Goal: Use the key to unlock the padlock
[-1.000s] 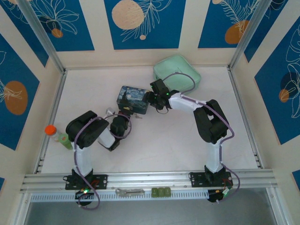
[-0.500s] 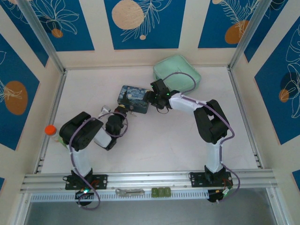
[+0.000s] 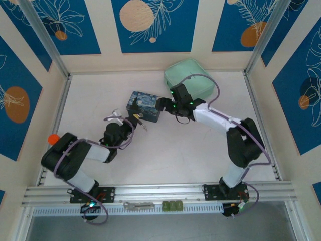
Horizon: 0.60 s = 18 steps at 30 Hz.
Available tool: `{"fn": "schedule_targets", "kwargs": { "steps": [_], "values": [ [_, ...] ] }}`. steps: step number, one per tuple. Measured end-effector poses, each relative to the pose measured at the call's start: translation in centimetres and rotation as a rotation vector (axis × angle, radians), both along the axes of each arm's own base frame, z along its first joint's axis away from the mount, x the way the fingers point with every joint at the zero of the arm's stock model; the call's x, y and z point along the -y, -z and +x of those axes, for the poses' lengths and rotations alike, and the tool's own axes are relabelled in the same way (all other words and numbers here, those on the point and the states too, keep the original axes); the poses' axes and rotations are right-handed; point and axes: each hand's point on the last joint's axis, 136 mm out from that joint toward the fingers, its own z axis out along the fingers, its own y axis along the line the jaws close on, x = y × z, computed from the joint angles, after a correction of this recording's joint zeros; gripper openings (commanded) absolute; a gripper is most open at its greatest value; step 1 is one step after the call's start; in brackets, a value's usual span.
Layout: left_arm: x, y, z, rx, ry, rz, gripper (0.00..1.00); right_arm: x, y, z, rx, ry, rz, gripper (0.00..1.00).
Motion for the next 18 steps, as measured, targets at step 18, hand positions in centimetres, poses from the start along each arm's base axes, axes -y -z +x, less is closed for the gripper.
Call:
{"fn": "schedule_targets", "kwargs": {
  "steps": [18],
  "values": [
    [7.1,5.0,-11.4,-0.385,0.522,0.349,0.0,6.6,1.8,-4.2,-0.041,0.095,-0.1,0.99]
  ]
}}
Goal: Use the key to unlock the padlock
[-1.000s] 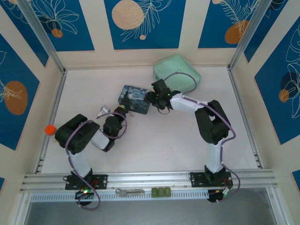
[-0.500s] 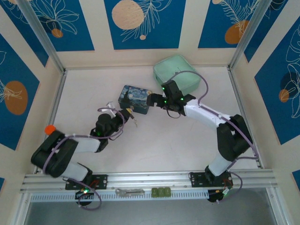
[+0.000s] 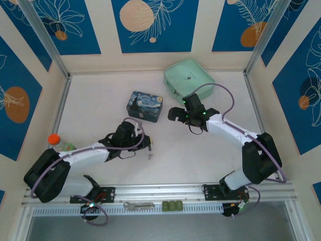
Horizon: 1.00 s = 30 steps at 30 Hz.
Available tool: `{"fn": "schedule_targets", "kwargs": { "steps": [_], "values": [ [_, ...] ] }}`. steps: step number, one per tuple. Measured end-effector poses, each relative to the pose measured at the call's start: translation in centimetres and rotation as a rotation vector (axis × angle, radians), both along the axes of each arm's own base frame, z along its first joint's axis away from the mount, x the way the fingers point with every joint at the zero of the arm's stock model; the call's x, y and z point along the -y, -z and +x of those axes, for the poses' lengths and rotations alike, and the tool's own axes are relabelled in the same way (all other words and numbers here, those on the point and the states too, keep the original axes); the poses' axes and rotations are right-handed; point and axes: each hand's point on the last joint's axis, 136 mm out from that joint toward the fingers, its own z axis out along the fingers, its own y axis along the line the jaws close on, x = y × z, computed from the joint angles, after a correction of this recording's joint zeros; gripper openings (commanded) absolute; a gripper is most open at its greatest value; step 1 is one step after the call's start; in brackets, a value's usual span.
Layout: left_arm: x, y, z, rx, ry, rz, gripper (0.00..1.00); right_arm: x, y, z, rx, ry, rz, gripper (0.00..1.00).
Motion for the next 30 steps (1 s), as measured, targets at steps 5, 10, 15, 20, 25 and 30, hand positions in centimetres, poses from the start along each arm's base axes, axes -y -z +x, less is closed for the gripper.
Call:
{"fn": "schedule_targets", "kwargs": {
  "steps": [5,10,15,20,25,30],
  "values": [
    [1.8,1.8,-0.4,-0.038,0.057,0.059,0.0,0.1,-0.4,0.2,0.01,0.011,0.011,0.99],
    [3.6,4.1,-0.2,-0.064,0.084,0.089,0.0,0.5,-0.6,0.1,0.015,0.03,0.022,0.99],
    [5.1,5.0,0.8,-0.056,0.092,0.072,0.21,2.0,-0.2,-0.3,0.01,0.062,0.022,0.99],
    [5.5,4.7,1.3,-0.043,0.085,0.058,0.53,3.6,-0.3,-0.3,0.015,0.1,0.024,0.99],
    [5.3,3.7,1.7,-0.014,0.067,0.056,0.65,5.5,-0.5,0.4,0.038,0.136,0.018,0.99],
    [4.1,-0.2,2.9,0.096,0.026,0.036,0.76,8.8,-0.1,1.5,0.063,0.169,-0.03,0.99]
  ]
}}
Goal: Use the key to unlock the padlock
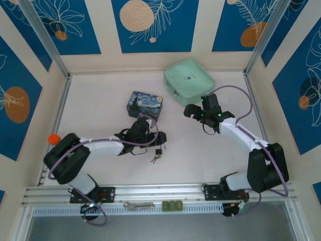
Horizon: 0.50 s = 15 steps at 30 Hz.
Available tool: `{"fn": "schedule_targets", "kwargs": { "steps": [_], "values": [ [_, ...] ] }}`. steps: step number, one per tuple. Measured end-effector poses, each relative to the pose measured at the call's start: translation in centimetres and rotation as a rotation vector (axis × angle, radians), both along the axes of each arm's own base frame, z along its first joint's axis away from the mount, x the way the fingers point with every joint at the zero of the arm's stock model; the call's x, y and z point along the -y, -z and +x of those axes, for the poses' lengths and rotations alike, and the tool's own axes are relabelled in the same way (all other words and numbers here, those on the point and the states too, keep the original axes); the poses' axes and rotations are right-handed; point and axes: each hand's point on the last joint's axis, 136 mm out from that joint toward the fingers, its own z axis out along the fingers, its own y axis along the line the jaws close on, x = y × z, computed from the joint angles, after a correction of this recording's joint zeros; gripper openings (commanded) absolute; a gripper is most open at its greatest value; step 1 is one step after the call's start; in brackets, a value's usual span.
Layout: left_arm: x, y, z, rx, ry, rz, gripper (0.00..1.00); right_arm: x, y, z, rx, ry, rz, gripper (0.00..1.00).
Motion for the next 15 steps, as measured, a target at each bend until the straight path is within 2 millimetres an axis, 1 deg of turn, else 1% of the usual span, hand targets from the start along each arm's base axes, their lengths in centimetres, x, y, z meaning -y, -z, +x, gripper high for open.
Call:
{"fn": "schedule_targets", "kwargs": {
  "steps": [2,4,6,7,9,12,13,15],
  "values": [
    [-1.3,-1.9,1.0,0.064,-0.029,0.005,0.82,1.5,0.2,0.5,0.015,0.007,-0.031,0.99],
    [-3.3,-3.4,2.3,0.124,-0.079,0.029,0.88,3.1,0.5,0.9,0.032,0.013,-0.073,0.99],
    [-6.4,-4.7,4.1,0.185,-0.148,0.076,0.97,5.0,0.8,1.2,0.05,0.023,-0.119,0.99],
    [-8.0,-5.1,5.0,0.207,-0.187,0.104,0.99,5.7,0.9,1.4,0.06,0.028,-0.138,0.99],
    [-11.8,-5.8,6.9,0.249,-0.275,0.18,0.99,7.3,1.1,1.7,0.081,0.036,-0.185,0.99],
    [-17.1,-7.0,9.2,0.315,-0.39,0.308,0.99,9.2,1.7,2.0,0.115,0.041,-0.232,0.99],
    [-18.4,-7.3,9.6,0.333,-0.419,0.344,0.99,9.6,2.0,2.0,0.125,0.043,-0.242,0.99],
    [-21.8,-8.1,10.3,0.379,-0.489,0.442,0.99,10.5,2.8,1.9,0.145,0.046,-0.26,0.99]
  ]
}}
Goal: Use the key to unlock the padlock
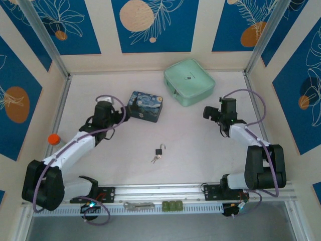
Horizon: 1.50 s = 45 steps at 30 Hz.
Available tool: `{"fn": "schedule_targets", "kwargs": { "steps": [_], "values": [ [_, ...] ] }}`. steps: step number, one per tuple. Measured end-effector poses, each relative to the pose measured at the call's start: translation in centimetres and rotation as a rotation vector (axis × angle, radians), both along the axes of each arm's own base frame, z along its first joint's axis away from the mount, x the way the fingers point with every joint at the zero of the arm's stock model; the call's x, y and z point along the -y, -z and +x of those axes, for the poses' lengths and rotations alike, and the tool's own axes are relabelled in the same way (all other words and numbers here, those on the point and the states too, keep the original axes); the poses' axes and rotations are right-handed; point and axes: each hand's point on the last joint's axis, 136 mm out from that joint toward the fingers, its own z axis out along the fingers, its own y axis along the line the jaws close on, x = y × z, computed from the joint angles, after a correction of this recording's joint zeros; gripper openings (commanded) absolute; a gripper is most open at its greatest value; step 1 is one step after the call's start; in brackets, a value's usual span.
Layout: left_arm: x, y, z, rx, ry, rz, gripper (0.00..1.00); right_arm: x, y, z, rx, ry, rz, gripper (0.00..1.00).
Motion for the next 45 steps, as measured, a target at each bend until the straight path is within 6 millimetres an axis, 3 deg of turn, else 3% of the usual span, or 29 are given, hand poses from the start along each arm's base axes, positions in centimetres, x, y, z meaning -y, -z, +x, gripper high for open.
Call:
{"fn": "schedule_targets", "kwargs": {
  "steps": [5,9,12,16,22,30,38,45],
  "values": [
    [-6.2,-0.7,0.4,0.063,-0.149,0.185,0.99,0.3,2.0,-0.4,0.083,-0.03,-0.035,0.99],
    [-10.2,1.5,-0.5,0.055,-0.257,0.321,0.99,-0.3,2.3,0.4,0.15,-0.078,-0.043,0.99],
    [-11.4,3.6,-0.8,0.055,-0.28,0.388,0.99,-1.0,2.0,1.6,0.207,-0.114,-0.039,0.99],
    [-11.6,5.9,-0.6,0.073,-0.263,0.437,0.99,-1.6,1.7,1.7,0.28,-0.145,-0.027,0.99],
    [-11.1,7.5,0.8,0.148,-0.227,0.479,0.99,-1.7,1.8,1.6,0.3,-0.157,-0.028,0.99],
    [-8.5,9.0,0.9,0.247,-0.065,0.439,0.99,-1.8,1.1,1.9,0.333,-0.159,-0.029,0.99],
    [-7.6,7.4,2.0,0.305,-0.026,0.431,0.99,-1.8,1.0,2.0,0.337,-0.159,-0.029,0.99],
    [-7.6,7.3,2.2,0.306,-0.027,0.432,0.99,-1.8,1.0,2.0,0.336,-0.159,-0.029,0.99]
  ]
}}
